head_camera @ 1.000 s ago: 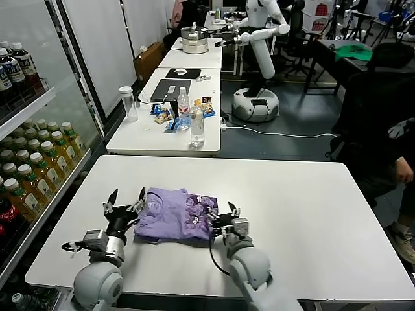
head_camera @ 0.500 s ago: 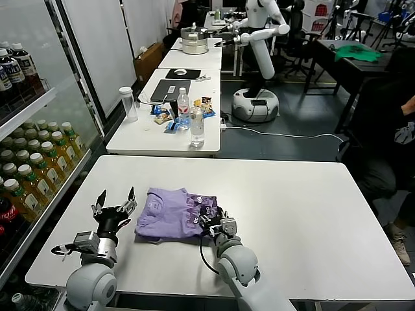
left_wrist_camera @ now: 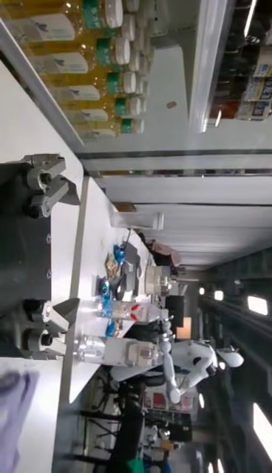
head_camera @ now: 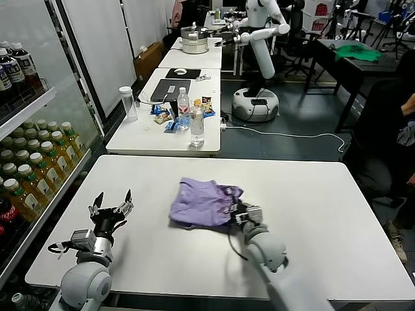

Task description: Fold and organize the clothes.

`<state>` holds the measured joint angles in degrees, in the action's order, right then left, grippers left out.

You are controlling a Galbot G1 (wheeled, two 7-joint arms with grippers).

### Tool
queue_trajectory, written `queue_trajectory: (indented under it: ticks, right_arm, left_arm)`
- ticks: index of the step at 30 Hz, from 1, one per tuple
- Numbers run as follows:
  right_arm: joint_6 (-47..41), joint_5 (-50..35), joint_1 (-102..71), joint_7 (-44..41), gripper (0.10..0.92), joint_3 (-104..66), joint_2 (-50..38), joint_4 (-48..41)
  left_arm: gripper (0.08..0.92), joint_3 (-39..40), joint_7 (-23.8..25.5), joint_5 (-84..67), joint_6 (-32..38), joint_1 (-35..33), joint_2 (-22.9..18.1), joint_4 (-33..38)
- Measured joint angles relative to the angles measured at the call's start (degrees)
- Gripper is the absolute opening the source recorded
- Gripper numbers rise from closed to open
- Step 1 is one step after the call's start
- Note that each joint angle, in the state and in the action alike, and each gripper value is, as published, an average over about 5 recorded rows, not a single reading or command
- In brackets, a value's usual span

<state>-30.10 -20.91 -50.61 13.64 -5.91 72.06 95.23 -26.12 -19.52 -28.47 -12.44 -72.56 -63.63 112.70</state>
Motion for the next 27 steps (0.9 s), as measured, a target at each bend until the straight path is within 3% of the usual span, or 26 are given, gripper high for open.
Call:
queue_trajectory:
  ticks: [3,6,17,27]
  right_arm:
    - [0.2,0.1,0.8,-2.1,0.149,-1.9,-3.5,-0.3]
    - [1.0,0.7,1.6,-4.4,0.209,-3.6,-6.6,-1.2]
    - [8.8,4.1,-1.8,-7.1,0.528,-9.4,-11.5,-0.5]
    - [12.8,3.3,-13.9,-8.2,0.795,-19.5,-11.9,9.2]
  left_arm:
    - [0.823,0.4,0.4,0.2,-0.4,0.2,-0.3,0.3]
    - [0.823,1.0,0.8,0.4,-0.6,0.2,-0.7,0.5]
    - [0.823,2.9,2.1,1.6,-0.6,-0.9,-2.0,1.9]
    - [0.823,4.0,5.1,1.8,0.2,-3.1,-3.0,4.5]
